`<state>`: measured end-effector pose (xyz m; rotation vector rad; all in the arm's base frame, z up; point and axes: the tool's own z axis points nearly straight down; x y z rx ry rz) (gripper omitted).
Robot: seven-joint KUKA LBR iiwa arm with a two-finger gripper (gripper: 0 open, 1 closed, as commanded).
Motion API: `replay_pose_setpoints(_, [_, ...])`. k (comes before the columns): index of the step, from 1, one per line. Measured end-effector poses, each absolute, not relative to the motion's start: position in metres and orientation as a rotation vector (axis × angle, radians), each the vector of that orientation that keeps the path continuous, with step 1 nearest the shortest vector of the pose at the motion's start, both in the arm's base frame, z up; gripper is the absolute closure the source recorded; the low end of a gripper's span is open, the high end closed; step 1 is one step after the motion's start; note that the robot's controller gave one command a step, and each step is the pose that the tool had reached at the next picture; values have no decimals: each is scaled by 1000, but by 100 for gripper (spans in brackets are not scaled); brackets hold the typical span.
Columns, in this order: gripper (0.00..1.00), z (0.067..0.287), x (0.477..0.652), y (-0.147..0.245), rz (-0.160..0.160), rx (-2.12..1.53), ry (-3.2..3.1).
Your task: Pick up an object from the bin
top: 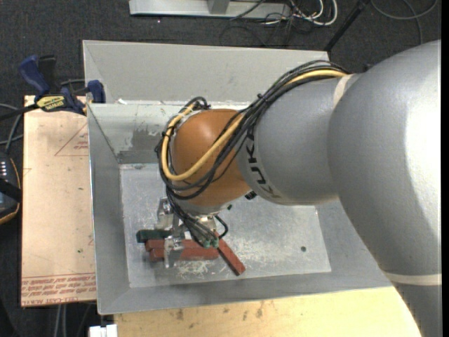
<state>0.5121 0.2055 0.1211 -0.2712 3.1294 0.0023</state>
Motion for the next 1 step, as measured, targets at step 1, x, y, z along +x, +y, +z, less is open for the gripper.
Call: replay_pose_setpoints(1, [100,208,519,194,2,-291,3127])
